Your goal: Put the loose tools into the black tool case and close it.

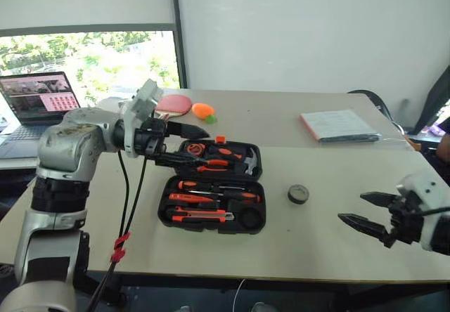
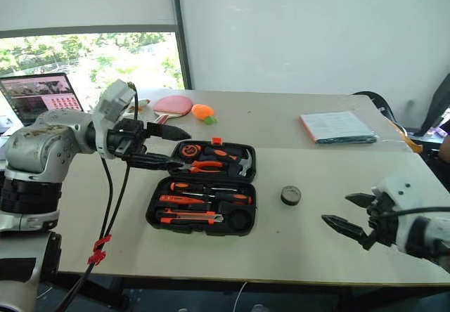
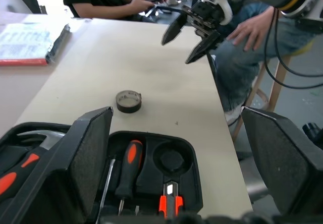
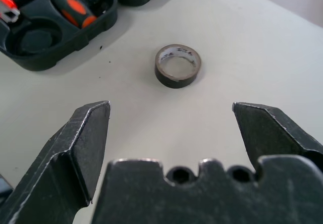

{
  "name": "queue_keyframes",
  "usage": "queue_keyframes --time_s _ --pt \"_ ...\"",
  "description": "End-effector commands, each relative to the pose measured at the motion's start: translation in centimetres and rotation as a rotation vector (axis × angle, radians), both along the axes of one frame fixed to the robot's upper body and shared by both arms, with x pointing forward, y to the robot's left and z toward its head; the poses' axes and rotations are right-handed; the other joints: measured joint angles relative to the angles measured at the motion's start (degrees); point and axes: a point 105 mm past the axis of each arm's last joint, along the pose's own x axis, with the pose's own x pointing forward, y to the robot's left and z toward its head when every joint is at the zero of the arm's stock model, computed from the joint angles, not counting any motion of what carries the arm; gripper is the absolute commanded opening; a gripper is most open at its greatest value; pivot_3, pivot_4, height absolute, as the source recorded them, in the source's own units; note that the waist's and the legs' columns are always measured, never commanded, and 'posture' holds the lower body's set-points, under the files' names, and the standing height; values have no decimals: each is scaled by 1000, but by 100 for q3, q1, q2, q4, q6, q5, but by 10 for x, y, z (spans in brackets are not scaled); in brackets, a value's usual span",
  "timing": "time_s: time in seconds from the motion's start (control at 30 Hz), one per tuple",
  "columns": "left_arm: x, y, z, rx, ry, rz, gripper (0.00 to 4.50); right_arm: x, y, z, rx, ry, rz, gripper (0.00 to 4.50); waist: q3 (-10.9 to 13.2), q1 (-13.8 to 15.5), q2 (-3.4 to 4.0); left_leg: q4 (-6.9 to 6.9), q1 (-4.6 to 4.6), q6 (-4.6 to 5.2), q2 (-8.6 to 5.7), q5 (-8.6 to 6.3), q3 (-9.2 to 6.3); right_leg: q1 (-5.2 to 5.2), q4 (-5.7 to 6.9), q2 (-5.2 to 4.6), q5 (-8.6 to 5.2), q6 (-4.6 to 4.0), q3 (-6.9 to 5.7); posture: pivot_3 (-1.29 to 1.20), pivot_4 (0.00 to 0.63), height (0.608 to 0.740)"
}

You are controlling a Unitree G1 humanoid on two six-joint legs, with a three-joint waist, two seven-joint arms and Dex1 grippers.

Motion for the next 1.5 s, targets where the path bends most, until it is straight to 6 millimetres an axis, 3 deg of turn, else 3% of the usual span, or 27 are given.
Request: queue_keyframes --time_s 0.03,0.27,0.3,0.47,0.6,0.73,0.87,1.0,1.1,1.3,1.5 --pt "-6 0 6 34 -99 -10 4359 24 13 -1 -70 -14 65 4500 2 -11 -2 1 0 0 1 0 0 -2 -1 0 1 -2 0 0 150 737" --pt "-9 -1 8 55 -115 -2 4359 70 24 -24 -200 16 103 4500 5 56 0 2 -23 0 -2 -1 1 -14 -7 -5 0 1 -5 0 150 737" --pt "-9 -1 8 55 -114 -1 4500 74 26 -26 -207 17 108 3991 5 70 0 2 -28 0 -3 -1 1 -18 -8 -5 0 1 -6 0 150 737" --pt "-8 1 11 64 -120 23 4500 81 36 -43 -219 64 156 2492 5 123 1 2 -33 2 -3 -2 2 -23 -9 -6 0 1 -6 0 150 737" --pt "-9 0 12 64 -127 31 4500 84 40 -55 -220 88 170 2492 5 133 1 3 -32 2 -3 -2 2 -22 -6 -6 0 1 -7 0 150 737" --pt "-9 -2 12 69 -131 33 4500 88 44 -51 -191 72 174 1471 5 120 1 6 -27 1 -2 -1 2 -19 -2 -6 2 0 -7 0 150 737" --pt "-10 -4 12 68 -131 28 4500 80 51 -37 -167 58 224 12 5 121 1 5 -25 1 -2 -1 2 -19 1 -5 2 -1 -7 0 150 737" --pt "-8 -5 10 71 -133 32 4500 62 80 -4 -82 -2 352 12 6 131 2 4 -28 1 -1 -1 1 -21 0 -5 2 -1 -7 0 150 737" --pt "-8 -5 9 70 -132 35 4500 45 103 9 -72 -28 444 12 6 129 2 3 -27 1 1 -1 -1 -21 0 -4 2 -1 -8 0 150 737" --pt "-6 -4 6 80 -127 40 4500 12 147 -7 -109 0 618 12 6 145 2 5 -28 1 0 -1 -1 -20 -1 -5 1 0 -10 0 150 737" --pt "-5 -3 5 86 -124 49 4500 11 157 -30 -150 28 631 12 6 145 2 7 -29 1 -2 -1 -1 -20 -1 -6 2 0 -11 0 150 737"
